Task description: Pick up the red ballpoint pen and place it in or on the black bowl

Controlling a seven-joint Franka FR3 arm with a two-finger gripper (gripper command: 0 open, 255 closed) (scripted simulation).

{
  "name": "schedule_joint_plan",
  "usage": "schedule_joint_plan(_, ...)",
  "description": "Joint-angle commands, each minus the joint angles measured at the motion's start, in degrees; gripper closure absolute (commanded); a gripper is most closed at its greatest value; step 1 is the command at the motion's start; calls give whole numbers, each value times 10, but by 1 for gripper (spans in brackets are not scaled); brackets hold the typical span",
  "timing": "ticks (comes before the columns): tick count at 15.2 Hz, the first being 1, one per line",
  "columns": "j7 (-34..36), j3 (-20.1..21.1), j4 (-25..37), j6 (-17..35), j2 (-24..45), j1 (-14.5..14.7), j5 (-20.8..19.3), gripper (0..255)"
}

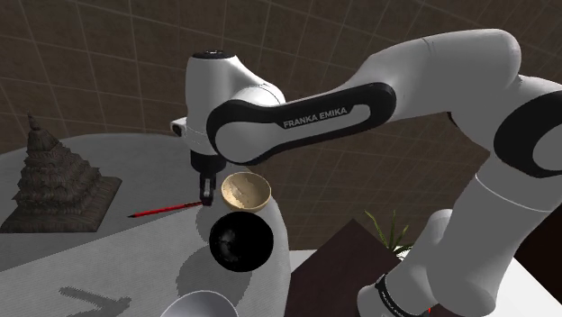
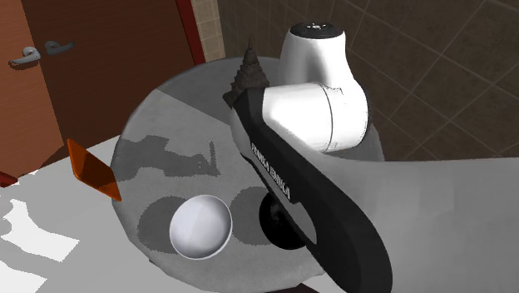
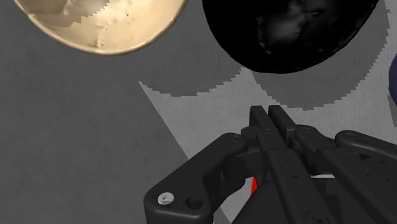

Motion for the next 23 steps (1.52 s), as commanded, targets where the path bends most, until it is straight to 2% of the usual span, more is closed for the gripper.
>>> schedule_joint_plan(1, -16, 0, -64, 16, -50, -9, 18, 255)
schedule_joint_plan(6, -57, -9, -191, 33, -166, -17, 60, 255)
schedule_joint_plan(12, -104, -33, -326, 25, -310, -11, 99, 255)
schedule_joint_plan(23, -99, -22, -372, 123, -258, -12, 96, 255)
